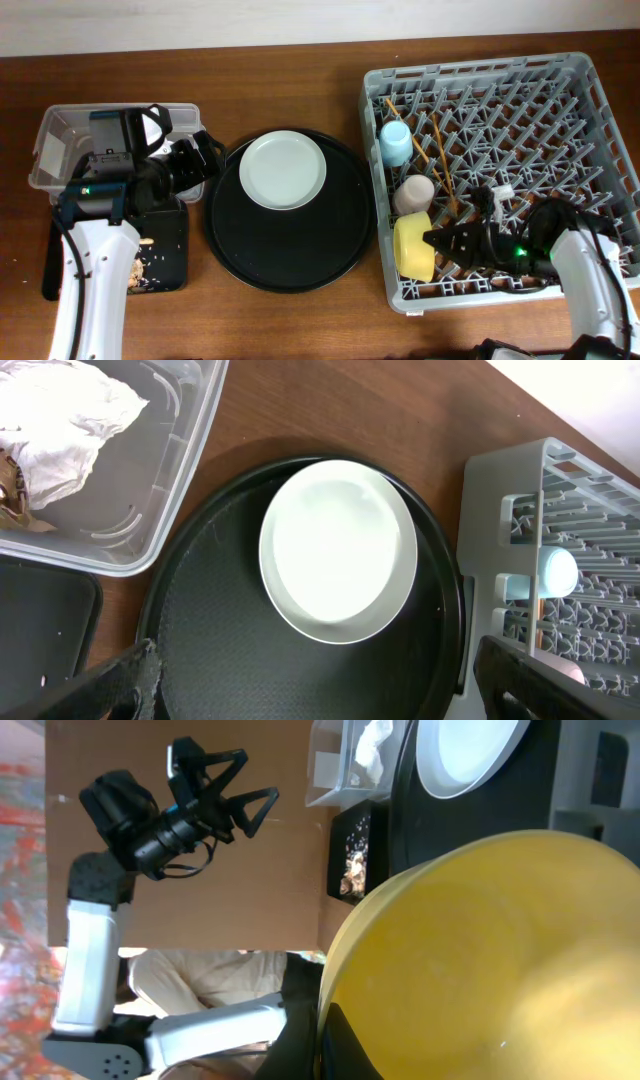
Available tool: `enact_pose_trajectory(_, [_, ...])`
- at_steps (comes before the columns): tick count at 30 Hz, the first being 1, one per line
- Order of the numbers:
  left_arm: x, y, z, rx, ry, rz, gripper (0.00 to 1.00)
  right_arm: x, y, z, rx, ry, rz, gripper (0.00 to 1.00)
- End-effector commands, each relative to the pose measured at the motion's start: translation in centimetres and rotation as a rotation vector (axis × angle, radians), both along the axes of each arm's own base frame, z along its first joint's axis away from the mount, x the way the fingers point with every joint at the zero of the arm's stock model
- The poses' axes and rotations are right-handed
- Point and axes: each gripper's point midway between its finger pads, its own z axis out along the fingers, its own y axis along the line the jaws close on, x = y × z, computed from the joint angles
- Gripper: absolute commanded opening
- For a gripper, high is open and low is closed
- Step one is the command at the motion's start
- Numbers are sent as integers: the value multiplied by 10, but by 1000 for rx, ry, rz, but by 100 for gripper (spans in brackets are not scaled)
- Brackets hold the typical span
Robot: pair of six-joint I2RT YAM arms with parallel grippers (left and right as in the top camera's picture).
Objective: Sort waste into correct bins and load items into the dishwasher rack
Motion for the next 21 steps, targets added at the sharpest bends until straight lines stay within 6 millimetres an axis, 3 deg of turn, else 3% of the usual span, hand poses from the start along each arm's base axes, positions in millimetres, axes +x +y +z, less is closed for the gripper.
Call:
enact_pose_trajectory(1, [1, 1, 2, 11, -11, -5, 99, 0, -1, -8, -15, -48, -3, 4])
enact_pose_trajectory(9, [1, 1, 2, 11, -11, -5, 99, 2, -7, -33, -141, -53, 33, 11])
enact_pose_trajectory(13, [1, 1, 2, 11, -11, -5, 99, 9, -17, -31, -152, -68, -4, 12])
enact_pose_trajectory(18, [1, 1, 2, 11, -11, -5, 99, 15, -35, -26, -153, -56, -81, 4])
enact_pose_trajectory(21, [1, 1, 2, 11, -11, -5, 99, 13, -45, -33, -196, -23, -105, 4])
